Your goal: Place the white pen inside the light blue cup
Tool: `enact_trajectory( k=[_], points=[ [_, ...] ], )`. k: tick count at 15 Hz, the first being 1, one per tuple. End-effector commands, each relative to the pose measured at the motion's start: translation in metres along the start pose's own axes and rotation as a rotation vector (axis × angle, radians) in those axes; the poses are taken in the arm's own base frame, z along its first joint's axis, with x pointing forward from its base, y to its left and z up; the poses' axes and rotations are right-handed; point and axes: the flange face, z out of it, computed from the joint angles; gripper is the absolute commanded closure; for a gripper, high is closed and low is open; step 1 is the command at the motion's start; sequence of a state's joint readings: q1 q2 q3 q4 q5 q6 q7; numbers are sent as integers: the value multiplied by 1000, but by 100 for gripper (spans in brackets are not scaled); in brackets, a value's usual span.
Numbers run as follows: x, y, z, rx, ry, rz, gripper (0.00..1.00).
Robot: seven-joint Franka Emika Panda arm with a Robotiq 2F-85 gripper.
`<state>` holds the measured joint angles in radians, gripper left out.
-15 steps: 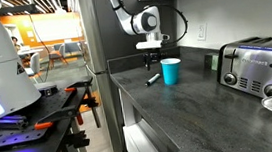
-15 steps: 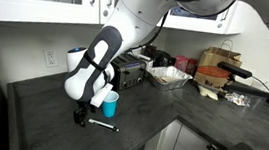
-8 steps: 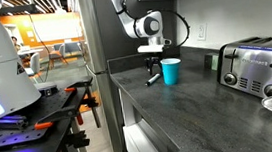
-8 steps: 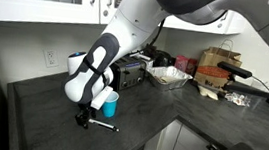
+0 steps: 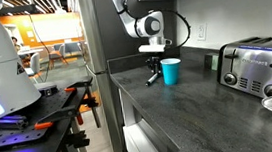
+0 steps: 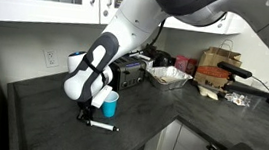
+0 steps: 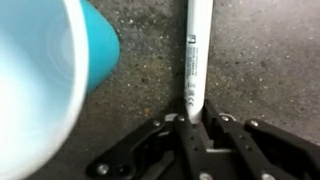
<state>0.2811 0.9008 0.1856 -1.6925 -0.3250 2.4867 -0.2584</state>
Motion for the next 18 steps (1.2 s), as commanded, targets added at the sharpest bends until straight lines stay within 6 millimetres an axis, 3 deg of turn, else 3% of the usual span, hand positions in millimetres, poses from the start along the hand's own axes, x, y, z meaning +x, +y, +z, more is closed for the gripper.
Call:
enact_trajectory(
  k=[1, 5, 10, 12, 15, 18],
  points=[
    [-10, 4, -20, 24, 32, -47, 95],
    [-36, -10, -62, 41, 121, -135, 95],
    [-79, -67, -120, 10, 250, -330, 95],
    [-96, -81, -143, -13, 326, -389, 95],
    [-110, -75, -172, 7, 499, -383, 95],
    [-114, -45, -197, 63, 664, -311, 95]
  ],
)
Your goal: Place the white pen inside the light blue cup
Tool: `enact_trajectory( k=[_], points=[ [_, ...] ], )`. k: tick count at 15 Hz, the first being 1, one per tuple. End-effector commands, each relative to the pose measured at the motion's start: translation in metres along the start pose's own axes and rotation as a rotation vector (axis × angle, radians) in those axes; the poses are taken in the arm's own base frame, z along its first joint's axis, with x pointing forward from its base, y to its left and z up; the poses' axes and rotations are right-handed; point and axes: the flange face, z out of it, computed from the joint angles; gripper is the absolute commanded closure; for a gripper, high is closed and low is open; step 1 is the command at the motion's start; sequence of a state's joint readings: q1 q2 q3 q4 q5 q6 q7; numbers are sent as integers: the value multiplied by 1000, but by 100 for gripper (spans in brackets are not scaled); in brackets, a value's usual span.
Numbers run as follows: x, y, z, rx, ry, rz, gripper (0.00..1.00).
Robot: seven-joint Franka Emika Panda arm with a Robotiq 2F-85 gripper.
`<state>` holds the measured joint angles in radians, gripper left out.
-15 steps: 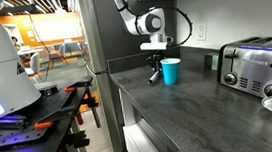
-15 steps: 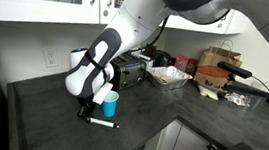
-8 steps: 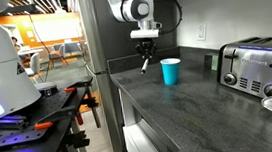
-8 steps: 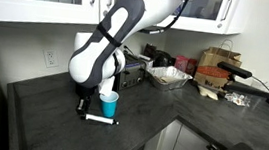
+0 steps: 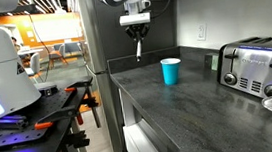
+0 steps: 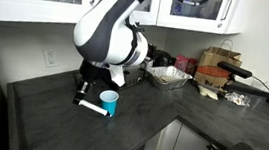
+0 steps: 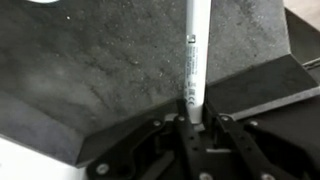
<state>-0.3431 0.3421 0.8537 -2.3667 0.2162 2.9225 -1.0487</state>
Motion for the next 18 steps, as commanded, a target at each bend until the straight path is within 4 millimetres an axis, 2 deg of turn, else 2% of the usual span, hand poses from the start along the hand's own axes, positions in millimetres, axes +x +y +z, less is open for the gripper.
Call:
enact_trajectory(
  k=[1, 2, 6, 10, 14, 18],
  points=[
    [-9, 30, -31, -3, 180, 75, 95],
    [-16, 43, -43, -1, 225, 112, 95],
    [-65, 92, -93, -32, 407, 218, 95],
    [-112, 109, -121, 17, 546, 206, 95],
    [-137, 111, -115, 133, 625, 188, 95],
    [-139, 117, -96, 223, 639, 159, 95]
  ],
)
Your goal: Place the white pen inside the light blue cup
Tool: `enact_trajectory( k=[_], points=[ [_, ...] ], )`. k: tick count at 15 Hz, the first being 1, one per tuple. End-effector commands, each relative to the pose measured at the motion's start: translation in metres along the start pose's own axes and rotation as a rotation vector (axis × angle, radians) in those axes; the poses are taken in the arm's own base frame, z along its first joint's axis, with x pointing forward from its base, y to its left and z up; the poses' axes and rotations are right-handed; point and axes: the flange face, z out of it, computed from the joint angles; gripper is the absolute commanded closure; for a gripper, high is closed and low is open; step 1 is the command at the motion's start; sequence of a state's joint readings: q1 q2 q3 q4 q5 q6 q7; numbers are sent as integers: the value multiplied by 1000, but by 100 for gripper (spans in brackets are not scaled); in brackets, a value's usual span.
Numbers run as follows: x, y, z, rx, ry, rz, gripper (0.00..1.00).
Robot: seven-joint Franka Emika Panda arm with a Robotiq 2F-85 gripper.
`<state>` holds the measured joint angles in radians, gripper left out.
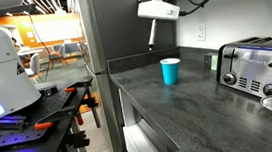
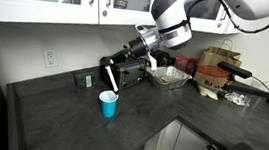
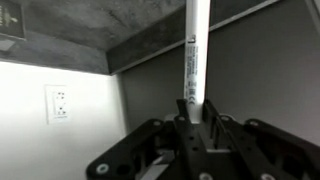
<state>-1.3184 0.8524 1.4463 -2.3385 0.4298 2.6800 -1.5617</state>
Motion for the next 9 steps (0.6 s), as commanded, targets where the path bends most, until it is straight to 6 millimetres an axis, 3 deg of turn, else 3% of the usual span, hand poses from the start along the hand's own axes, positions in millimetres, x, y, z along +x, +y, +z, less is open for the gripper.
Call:
enact_trajectory(
  k=[1, 9],
  points=[
    [0, 10, 11, 78, 33, 6, 95],
    [2, 65, 28, 81, 61, -23, 95]
  ],
)
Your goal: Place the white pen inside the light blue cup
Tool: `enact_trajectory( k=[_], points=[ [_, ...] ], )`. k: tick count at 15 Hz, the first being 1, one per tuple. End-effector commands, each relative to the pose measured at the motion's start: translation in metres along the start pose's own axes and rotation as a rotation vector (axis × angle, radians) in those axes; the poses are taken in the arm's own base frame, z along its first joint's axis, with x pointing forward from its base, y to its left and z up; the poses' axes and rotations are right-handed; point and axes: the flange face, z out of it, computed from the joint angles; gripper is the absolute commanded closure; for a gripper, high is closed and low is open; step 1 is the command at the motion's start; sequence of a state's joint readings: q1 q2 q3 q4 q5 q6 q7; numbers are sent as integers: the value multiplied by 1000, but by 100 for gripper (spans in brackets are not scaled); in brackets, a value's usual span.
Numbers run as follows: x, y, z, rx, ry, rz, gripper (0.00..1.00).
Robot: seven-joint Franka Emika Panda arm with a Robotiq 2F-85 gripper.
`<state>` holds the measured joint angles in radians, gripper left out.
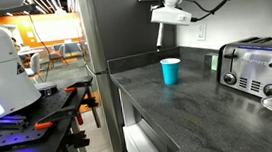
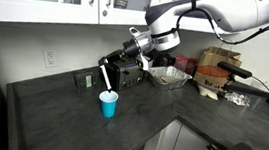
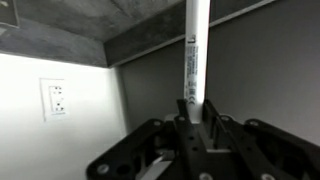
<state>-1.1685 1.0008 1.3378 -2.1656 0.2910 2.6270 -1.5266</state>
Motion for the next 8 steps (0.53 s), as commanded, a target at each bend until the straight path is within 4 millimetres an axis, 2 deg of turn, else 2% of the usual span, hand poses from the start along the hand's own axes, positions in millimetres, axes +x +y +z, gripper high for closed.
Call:
enact_trajectory(
  k=[1, 4, 8],
  points=[
    [0, 25, 4, 30, 16, -2, 95],
    [-9, 44, 7, 39, 8, -5, 95],
    [-30, 59, 17, 75, -15, 26, 95]
  ],
)
